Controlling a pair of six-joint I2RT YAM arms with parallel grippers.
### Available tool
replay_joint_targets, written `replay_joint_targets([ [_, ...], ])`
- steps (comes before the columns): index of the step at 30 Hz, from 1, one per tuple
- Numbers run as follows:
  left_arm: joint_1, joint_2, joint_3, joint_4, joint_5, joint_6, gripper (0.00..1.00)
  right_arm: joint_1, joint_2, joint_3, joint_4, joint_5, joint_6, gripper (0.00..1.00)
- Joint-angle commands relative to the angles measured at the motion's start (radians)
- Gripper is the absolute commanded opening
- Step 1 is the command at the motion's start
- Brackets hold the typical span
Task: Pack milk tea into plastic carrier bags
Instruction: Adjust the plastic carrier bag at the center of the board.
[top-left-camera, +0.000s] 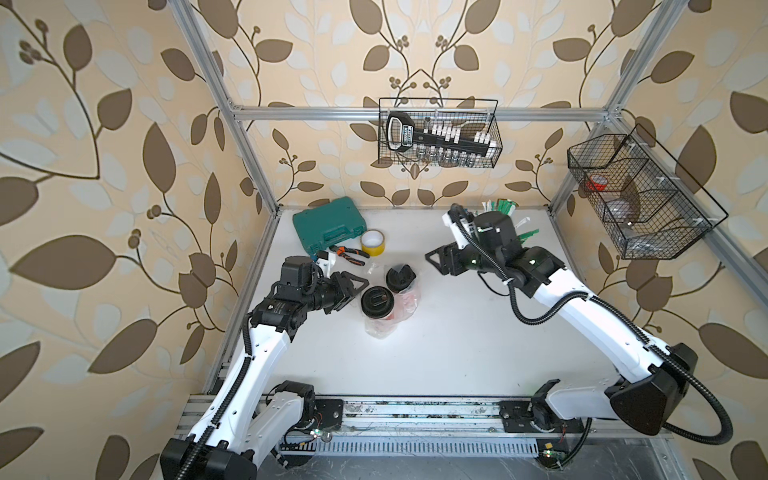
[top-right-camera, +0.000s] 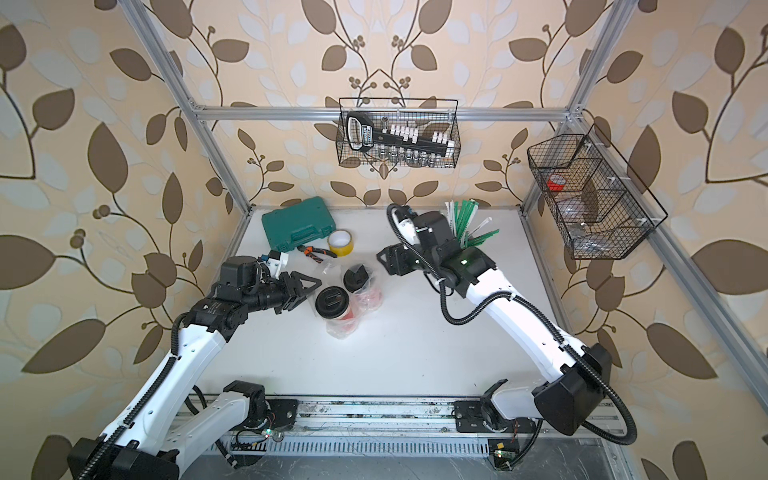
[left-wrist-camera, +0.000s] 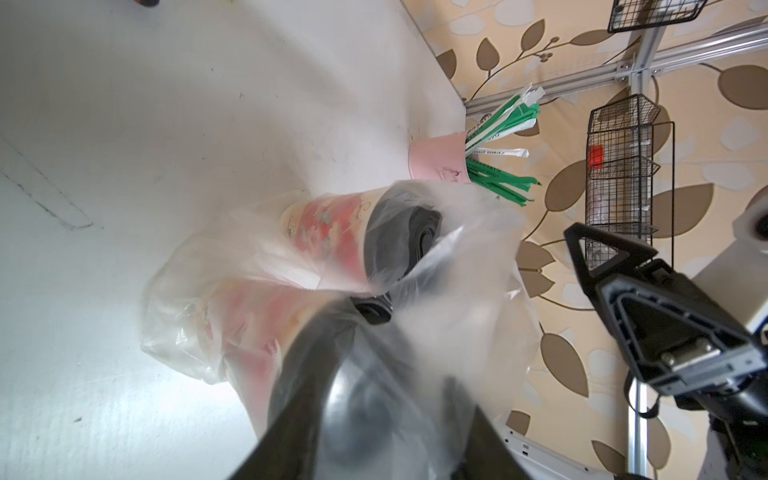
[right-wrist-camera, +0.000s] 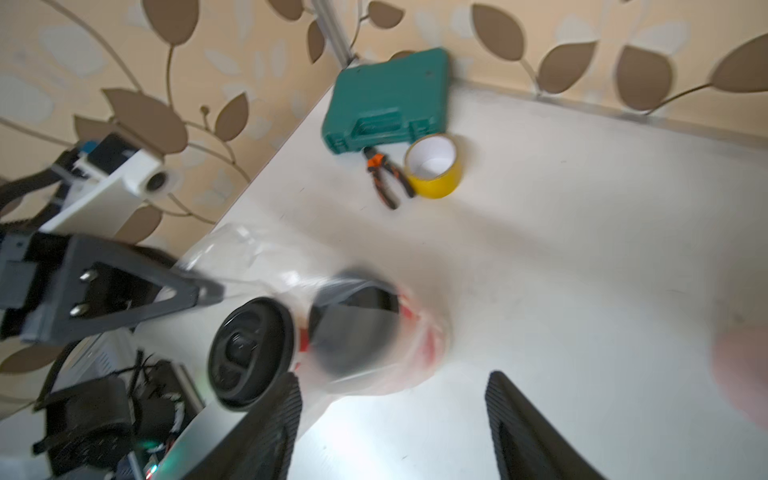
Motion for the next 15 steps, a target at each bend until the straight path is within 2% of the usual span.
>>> replay_joint_targets([
  [1,0.009,-0.001,0.052,-0.013,0.007,0.036,0.69,-0.165,0.004,0.014,-0.018,0.063,0.014,0.64],
  [3,0.009,0.0,0.058,-0.022,0.001,0.038,0.83,-0.24,0.026,0.007,-0.015,0.071,0.011,0.6],
  [5,0.009,-0.001,0.065,-0.033,-0.003,0.041,0.86,-0.273,0.029,-0.009,-0.013,0.116,0.002,0.58],
  [9,0.011,-0.004,0.075,-0.051,-0.025,0.047,0.89,-0.326,-0.008,-0.092,0.004,0.26,-0.006,0.51],
  [13,0.011,0.0,0.084,-0.051,-0.03,0.052,0.89,-0.354,-0.058,-0.195,0.086,0.225,0.007,0.49],
  [15,0.011,0.006,0.092,-0.054,-0.033,0.054,0.9,-0.356,-0.034,-0.212,0.108,0.2,0.004,0.49],
])
